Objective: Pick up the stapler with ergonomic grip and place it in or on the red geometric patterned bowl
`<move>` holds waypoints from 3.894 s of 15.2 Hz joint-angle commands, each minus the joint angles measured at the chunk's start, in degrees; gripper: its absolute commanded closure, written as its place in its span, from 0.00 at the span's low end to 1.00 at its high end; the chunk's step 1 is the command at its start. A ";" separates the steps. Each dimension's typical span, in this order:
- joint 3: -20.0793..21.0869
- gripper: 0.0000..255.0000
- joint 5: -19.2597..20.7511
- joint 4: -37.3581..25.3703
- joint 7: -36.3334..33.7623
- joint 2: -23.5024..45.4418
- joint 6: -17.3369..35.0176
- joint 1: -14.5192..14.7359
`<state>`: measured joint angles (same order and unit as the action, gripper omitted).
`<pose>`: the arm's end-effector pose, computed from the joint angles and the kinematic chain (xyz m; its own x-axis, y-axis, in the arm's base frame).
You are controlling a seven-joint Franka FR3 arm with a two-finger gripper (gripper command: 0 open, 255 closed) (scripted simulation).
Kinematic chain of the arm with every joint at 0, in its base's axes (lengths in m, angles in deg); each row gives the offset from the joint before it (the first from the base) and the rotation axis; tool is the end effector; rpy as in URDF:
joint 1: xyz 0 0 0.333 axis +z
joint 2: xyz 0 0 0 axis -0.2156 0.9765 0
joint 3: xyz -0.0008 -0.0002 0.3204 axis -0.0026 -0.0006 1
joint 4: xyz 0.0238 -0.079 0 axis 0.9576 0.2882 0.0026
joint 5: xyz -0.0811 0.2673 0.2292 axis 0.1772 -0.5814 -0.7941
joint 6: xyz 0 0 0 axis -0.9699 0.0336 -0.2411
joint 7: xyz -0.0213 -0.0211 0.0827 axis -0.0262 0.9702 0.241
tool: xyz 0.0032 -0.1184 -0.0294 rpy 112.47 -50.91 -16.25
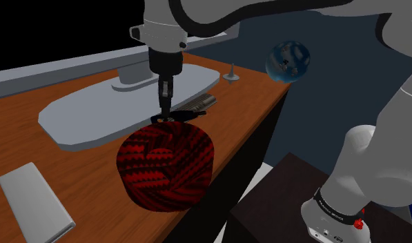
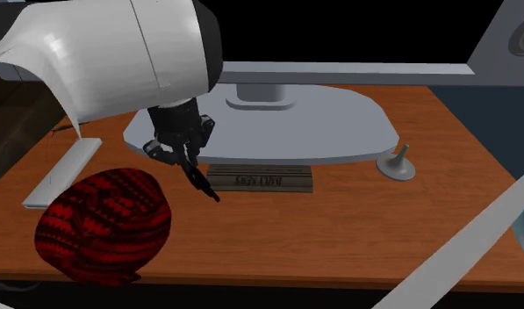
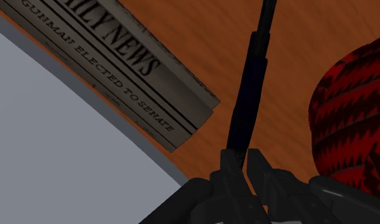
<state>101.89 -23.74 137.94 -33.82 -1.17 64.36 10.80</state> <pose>0.4120 0.3420 0.5672 0.5444 0.8334 0.0950 0.8356 -0.5488 0.0255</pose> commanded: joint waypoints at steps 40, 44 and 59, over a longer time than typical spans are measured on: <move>7.76 1.00 -0.48 -10.70 -15.82 -4.51 -15.01 7.90; 7.57 1.00 -0.98 -6.23 -15.49 -5.74 -11.67 7.86; 7.42 0.00 -1.48 -0.64 -15.17 -6.97 -7.22 7.89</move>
<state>109.30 -25.27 136.92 -48.95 -8.43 58.59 18.71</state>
